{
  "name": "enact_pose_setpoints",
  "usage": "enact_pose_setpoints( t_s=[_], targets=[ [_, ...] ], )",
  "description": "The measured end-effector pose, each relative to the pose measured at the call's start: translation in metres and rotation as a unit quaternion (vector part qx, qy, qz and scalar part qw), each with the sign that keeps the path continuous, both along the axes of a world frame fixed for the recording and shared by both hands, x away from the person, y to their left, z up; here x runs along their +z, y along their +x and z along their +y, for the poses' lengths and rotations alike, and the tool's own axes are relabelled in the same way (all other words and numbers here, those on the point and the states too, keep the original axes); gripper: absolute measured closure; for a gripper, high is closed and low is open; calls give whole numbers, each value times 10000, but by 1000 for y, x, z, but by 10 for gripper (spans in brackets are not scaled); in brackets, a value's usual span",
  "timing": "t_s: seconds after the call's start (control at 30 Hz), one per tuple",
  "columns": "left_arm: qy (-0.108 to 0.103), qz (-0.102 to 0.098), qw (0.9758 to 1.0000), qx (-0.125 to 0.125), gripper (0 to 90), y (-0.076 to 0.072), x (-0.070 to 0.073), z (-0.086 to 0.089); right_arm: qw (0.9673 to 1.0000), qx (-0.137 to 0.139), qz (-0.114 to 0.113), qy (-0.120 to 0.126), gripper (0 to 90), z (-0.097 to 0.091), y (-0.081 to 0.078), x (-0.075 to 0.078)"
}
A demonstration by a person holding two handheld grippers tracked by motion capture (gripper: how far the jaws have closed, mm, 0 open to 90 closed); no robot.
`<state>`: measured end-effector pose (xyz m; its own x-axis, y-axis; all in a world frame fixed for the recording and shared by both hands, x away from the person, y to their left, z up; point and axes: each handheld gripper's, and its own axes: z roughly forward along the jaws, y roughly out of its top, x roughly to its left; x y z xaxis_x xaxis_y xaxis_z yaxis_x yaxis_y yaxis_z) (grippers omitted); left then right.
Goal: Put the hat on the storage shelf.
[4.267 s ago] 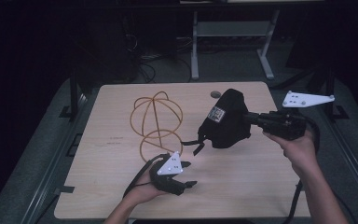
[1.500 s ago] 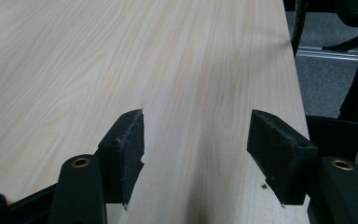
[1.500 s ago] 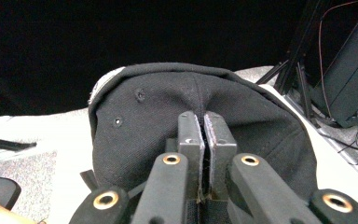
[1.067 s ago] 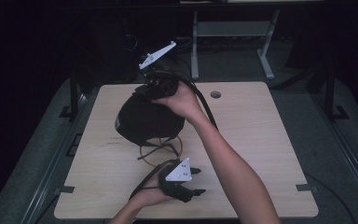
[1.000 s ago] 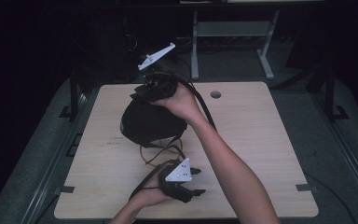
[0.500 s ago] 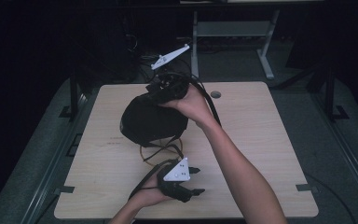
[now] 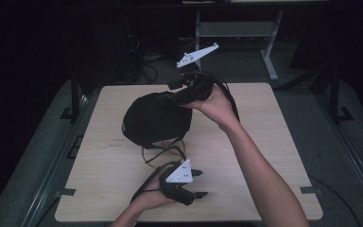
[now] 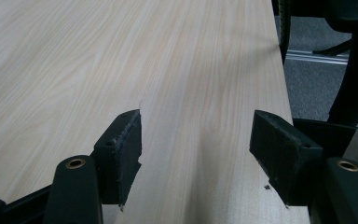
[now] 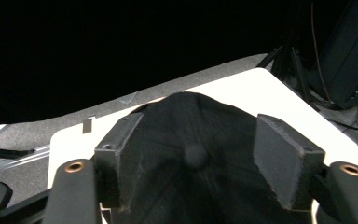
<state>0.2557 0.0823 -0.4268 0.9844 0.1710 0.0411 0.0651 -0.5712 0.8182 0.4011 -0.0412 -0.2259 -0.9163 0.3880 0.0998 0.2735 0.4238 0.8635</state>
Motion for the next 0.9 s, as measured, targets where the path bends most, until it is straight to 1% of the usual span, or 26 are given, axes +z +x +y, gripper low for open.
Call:
enact_pose_setpoints(
  t_s=[0.03,0.1,0.2,0.27,0.33,0.4,0.47,0.53,0.57,0.63,0.73,0.77,0.8,0.9],
  targets=[
    [4,11,10000,-5,339,0,0,0,10000,0,0,0,324,0,0,0],
    [11,10,10000,5,339,0,0,1,10000,-52,10,64,315,-8,-1,0],
    [45,10,10000,-1,336,1,-1,1,9999,-118,54,80,300,-19,-2,-3],
    [52,-8,10000,-12,336,1,-1,1,9999,-132,55,74,298,-21,-3,-3],
    [9,25,10000,12,336,0,-1,0,9998,-178,61,83,289,-28,-3,-5],
    [20,12,10000,6,336,0,-1,0,9996,-250,76,92,285,-36,-3,-7],
    [9,19,10000,21,336,0,-1,0,9996,-254,104,95,286,-38,-3,-8],
    [18,44,10000,40,336,1,-2,1,9994,-298,111,141,290,-46,-5,-10],
    [-15,35,10000,57,336,0,-2,1,9993,-305,139,135,289,-47,-5,-10],
    [-7,41,10000,44,336,1,-2,1,9993,-313,132,134,289,-49,-6,-11],
    [-11,40,10000,41,336,0,-1,2,9991,-386,139,142,287,-58,-7,-14],
    [-16,55,10000,44,336,0,-2,1,9991,-386,139,142,287,-58,-7,-14],
    [-29,81,9999,58,336,0,-2,1,9989,-413,137,163,287,-63,-8,-16],
    [-33,59,10000,46,336,-1,-2,0,9987,-449,148,169,287,-68,-10,-19]
  ],
)
